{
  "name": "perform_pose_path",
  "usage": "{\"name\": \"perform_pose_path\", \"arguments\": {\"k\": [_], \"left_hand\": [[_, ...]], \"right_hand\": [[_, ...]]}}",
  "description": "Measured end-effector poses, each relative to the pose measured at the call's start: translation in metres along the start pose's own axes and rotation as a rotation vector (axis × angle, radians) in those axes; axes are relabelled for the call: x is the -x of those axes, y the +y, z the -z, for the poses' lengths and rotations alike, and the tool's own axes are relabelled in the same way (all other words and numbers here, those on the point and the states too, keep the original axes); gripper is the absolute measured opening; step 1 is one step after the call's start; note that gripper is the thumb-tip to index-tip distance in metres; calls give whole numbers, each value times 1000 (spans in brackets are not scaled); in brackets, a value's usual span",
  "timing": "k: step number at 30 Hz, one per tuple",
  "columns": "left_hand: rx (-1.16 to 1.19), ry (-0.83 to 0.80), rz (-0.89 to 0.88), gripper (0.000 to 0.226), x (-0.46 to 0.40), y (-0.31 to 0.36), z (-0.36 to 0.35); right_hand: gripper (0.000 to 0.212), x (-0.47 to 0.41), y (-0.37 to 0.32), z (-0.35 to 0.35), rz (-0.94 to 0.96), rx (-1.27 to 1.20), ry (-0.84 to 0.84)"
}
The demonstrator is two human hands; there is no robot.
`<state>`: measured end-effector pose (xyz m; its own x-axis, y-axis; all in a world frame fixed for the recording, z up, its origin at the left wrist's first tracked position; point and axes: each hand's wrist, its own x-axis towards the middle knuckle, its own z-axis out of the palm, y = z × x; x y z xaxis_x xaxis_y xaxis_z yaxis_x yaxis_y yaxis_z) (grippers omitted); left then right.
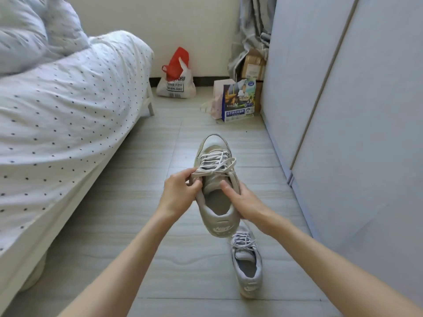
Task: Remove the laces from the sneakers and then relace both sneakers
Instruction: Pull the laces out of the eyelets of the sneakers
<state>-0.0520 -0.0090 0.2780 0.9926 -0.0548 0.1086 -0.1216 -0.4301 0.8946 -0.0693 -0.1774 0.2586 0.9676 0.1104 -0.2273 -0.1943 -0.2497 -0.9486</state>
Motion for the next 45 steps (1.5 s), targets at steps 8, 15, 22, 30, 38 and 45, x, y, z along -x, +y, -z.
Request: {"name": "perform_pose_path", "arguments": {"k": [8,15,22,30,38,45], "left_hand": [[83,30,-183,32,59,91,17],[118,11,-235,32,68,106,13],[88,-49,-235,32,49,103,12],[-23,22,-282,26,36,91,8],[-66,25,-337,8,35,82,10],[182,101,-213,16,38,87,13]], "right_hand": [[58,94,-58,22,280,-236,60],[51,105,-73,34,297,-378,48],[61,85,-63,40,317,-428,175],[61,66,-45,46,288,-403,227],[56,59,-29,56,209,-378,280],[57,60,-24,58,177,-339,282]]}}
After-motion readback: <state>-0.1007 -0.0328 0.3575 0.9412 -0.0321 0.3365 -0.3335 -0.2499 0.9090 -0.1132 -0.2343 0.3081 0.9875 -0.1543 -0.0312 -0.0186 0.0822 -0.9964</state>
